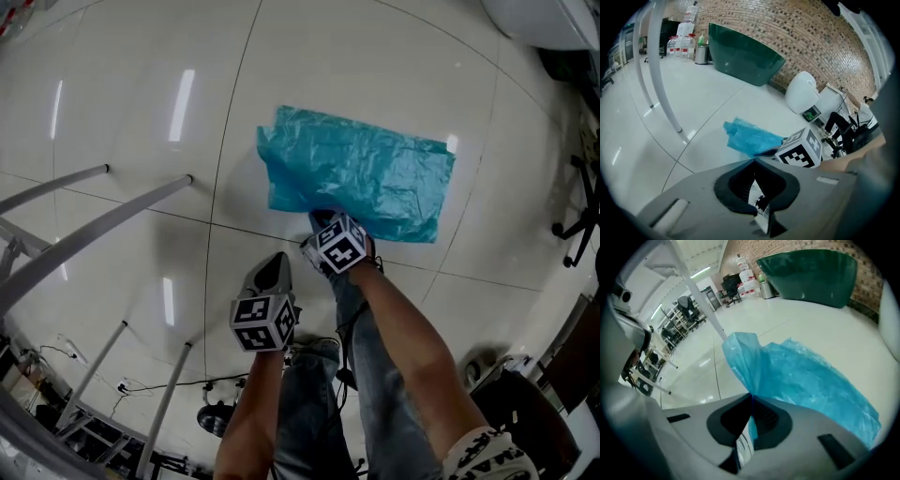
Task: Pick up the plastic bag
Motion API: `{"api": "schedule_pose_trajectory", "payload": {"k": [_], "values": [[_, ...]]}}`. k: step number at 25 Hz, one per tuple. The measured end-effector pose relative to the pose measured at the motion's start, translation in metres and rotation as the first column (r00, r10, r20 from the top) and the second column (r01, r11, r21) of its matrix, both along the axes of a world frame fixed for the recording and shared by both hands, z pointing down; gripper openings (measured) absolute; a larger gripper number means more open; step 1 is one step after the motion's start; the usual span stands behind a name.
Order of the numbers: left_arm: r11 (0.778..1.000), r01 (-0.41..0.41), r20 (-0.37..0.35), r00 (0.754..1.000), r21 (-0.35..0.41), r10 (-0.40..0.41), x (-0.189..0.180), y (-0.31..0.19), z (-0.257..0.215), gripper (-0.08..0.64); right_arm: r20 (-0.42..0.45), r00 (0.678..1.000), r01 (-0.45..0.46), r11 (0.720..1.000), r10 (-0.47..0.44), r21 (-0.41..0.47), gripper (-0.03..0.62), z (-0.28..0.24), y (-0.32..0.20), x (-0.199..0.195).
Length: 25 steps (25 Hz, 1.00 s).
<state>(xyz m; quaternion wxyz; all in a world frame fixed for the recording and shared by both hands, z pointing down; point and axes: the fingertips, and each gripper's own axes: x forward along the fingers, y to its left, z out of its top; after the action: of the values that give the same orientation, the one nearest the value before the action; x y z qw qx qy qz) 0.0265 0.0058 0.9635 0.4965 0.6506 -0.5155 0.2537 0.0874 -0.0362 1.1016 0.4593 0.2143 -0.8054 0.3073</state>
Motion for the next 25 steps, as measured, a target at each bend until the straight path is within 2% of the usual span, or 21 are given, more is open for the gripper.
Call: {"api": "schedule_pose_trajectory", "payload": {"k": [4,11,15,21,25], "values": [[0.997,-0.037,0.001,0.999,0.064,0.037,0.026,-0.042,-0.055,0.000,0.068,0.992,-0.111,0.993,0.108,0.045,0.002,-0.076,-0.040,0.028],[0.991,-0.056,0.006,0.998,0.123,0.055,0.050,-0.074,-0.168,0.000,0.161,0.966,-0.219,0.971,0.201,0.098,0.002,-0.215,-0.074,0.063],[0.984,-0.045,0.023,0.999,0.170,0.041,0.054,-0.091,-0.226,0.000,0.243,0.947,-0.247,0.961,0.212,0.122,0.002,-0.294,-0.099,0.067],[0.975,-0.006,0.051,0.999,0.224,-0.005,0.048,-0.091,-0.333,0.000,0.357,0.905,-0.290,0.950,0.233,0.115,0.002,-0.430,-0.108,0.067],[0.952,0.061,0.047,0.996,0.299,-0.079,0.023,-0.091,-0.409,0.000,0.412,0.892,-0.277,0.945,0.186,0.172,0.003,-0.532,-0.125,0.048]]}}
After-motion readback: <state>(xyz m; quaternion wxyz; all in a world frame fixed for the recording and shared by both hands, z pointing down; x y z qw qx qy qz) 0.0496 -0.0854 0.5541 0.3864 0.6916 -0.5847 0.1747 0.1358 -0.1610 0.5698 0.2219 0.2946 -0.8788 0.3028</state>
